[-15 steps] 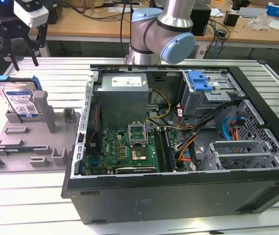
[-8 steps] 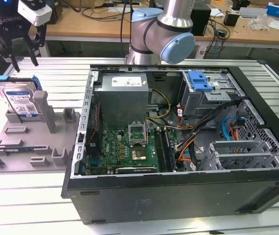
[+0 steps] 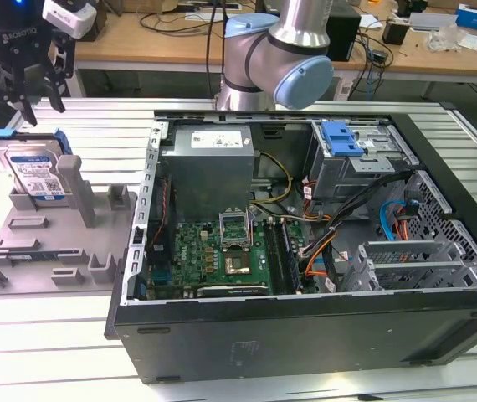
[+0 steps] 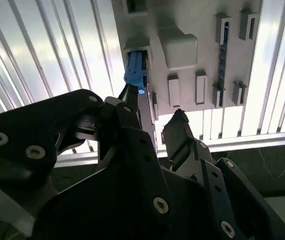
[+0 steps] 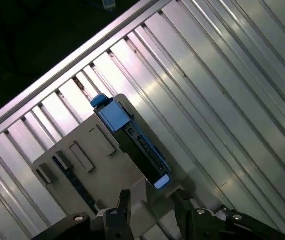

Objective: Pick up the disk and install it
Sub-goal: 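Pick up the disk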

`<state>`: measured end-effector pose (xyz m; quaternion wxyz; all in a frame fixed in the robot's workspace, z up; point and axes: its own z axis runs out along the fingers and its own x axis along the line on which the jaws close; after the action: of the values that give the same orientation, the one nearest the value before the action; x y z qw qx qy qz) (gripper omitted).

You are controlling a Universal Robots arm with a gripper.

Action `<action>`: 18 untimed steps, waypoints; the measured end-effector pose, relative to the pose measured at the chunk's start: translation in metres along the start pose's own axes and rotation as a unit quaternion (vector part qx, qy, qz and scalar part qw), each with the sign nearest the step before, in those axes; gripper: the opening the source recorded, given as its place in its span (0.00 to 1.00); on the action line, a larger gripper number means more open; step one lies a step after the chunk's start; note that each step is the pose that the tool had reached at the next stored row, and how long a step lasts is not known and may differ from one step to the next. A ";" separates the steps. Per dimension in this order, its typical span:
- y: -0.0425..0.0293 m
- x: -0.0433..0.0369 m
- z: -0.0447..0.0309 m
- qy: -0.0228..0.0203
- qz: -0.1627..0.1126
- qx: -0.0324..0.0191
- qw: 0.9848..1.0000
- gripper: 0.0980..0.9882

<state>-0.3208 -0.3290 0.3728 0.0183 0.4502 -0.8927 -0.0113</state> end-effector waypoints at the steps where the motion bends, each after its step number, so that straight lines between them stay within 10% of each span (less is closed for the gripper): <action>1: 0.0000 0.0000 0.0002 0.001 -0.025 0.001 1.000 0.43; 6: 0.0000 -0.0001 0.0011 0.002 -0.093 0.006 0.996 0.43; 10: -0.0001 -0.0001 0.0022 -0.006 -0.128 0.021 0.991 0.43; 18: 0.0006 -0.0010 0.0024 -0.003 -0.157 0.023 0.987 0.43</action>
<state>-0.3208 -0.3278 0.3704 0.0028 0.5852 -0.8109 0.0055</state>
